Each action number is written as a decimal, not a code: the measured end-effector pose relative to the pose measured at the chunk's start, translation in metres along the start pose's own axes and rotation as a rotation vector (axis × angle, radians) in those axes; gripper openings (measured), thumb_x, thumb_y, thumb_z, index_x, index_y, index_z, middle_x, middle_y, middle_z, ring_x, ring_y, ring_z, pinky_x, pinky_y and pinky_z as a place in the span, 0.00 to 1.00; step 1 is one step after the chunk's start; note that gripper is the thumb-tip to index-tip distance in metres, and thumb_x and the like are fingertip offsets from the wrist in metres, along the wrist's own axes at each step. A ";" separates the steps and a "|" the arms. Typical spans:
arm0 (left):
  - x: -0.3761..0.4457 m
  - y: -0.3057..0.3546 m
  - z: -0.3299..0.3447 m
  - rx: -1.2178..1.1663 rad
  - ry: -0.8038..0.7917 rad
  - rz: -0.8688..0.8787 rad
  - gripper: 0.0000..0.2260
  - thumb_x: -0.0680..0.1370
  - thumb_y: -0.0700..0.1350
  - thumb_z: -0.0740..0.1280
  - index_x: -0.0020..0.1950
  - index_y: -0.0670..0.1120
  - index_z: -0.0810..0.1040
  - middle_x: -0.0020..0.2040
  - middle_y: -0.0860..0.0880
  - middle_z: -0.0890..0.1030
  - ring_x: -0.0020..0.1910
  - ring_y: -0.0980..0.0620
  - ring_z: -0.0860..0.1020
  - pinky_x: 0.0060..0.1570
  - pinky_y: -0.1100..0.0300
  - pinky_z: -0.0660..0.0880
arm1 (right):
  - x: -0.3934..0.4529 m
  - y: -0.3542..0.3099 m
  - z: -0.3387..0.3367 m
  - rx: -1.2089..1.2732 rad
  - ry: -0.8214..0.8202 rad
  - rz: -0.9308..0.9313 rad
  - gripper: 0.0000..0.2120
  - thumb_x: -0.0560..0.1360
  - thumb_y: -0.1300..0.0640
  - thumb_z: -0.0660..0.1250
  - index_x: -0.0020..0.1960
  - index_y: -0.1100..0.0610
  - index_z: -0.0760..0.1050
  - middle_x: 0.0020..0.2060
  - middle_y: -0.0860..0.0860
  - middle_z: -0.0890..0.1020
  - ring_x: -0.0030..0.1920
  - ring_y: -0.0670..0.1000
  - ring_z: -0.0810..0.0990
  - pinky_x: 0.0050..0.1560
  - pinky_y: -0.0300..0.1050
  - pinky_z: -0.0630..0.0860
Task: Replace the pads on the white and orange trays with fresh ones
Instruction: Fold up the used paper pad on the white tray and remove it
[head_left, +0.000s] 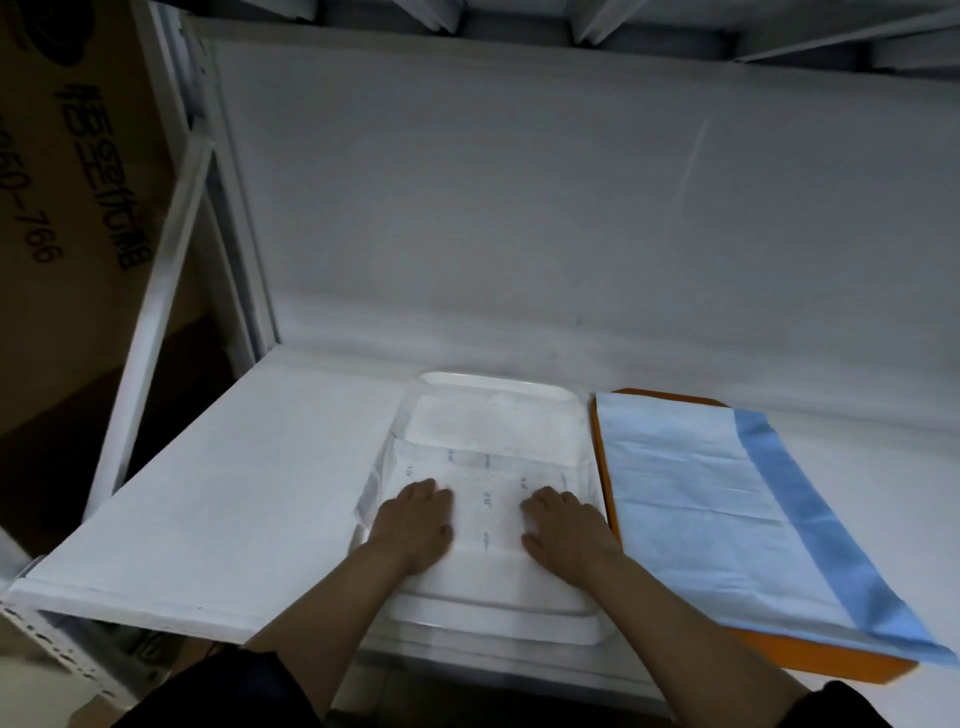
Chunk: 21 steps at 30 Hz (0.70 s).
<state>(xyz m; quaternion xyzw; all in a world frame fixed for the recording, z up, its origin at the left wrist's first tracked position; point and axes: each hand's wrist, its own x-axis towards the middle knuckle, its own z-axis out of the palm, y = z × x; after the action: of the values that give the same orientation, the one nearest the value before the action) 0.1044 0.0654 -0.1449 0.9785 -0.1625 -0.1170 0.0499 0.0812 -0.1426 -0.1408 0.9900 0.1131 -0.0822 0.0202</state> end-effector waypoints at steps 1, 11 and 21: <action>-0.003 0.003 -0.001 -0.003 -0.039 0.024 0.24 0.82 0.49 0.54 0.77 0.47 0.54 0.78 0.44 0.52 0.76 0.46 0.52 0.70 0.51 0.60 | -0.003 0.000 -0.002 -0.013 -0.016 -0.042 0.21 0.80 0.49 0.53 0.72 0.55 0.61 0.69 0.54 0.64 0.65 0.55 0.67 0.57 0.49 0.68; -0.021 0.017 -0.007 -0.020 -0.144 0.056 0.22 0.81 0.49 0.55 0.75 0.50 0.60 0.75 0.45 0.58 0.72 0.44 0.60 0.67 0.50 0.64 | -0.023 0.004 -0.007 -0.236 -0.081 -0.207 0.28 0.79 0.66 0.53 0.77 0.53 0.51 0.74 0.55 0.58 0.66 0.58 0.66 0.56 0.53 0.68; -0.019 0.020 -0.011 -0.219 -0.181 -0.127 0.17 0.80 0.45 0.56 0.68 0.45 0.68 0.68 0.44 0.70 0.59 0.43 0.75 0.53 0.53 0.74 | -0.016 0.001 -0.012 -0.249 0.221 -0.088 0.20 0.51 0.58 0.82 0.42 0.56 0.81 0.33 0.53 0.80 0.30 0.50 0.79 0.27 0.37 0.69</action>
<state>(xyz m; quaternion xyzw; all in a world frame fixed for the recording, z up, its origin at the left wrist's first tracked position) 0.0838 0.0537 -0.1278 0.9610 -0.0905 -0.2244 0.1339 0.0679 -0.1467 -0.1267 0.9770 0.1670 0.0409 0.1264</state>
